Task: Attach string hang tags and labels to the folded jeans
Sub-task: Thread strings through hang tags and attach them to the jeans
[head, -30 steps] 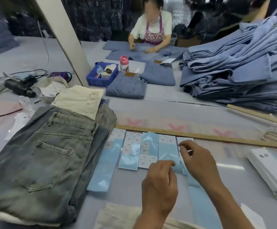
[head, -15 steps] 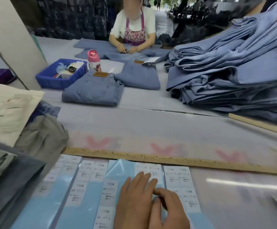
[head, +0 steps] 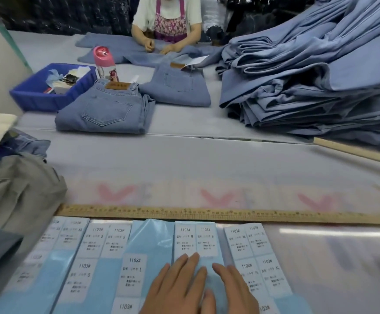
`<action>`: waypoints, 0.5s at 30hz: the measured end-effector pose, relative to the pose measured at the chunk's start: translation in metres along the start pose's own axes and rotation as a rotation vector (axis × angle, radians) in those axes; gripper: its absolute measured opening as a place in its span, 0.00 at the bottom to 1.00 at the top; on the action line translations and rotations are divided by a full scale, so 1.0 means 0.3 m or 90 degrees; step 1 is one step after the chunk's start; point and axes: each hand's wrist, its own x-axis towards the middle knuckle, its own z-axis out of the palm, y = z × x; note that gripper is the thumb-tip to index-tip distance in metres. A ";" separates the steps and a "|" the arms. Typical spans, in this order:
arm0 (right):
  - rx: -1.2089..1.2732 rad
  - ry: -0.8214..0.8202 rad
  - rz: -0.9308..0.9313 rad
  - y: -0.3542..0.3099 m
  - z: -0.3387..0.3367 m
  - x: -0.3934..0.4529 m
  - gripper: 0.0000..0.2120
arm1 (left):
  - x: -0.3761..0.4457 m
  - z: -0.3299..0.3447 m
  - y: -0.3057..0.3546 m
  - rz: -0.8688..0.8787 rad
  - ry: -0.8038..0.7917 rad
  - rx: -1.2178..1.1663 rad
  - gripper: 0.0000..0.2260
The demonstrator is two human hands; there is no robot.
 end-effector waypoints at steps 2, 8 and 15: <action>0.052 -0.105 0.049 0.017 0.062 -0.020 0.15 | -0.003 0.025 0.003 -0.001 0.057 0.038 0.16; 0.168 -0.094 0.168 0.094 0.048 -0.024 0.16 | -0.033 0.019 -0.021 -0.006 0.079 0.012 0.12; 0.239 -0.145 0.333 0.115 0.016 -0.014 0.15 | -0.029 -0.001 -0.052 0.015 0.053 0.057 0.15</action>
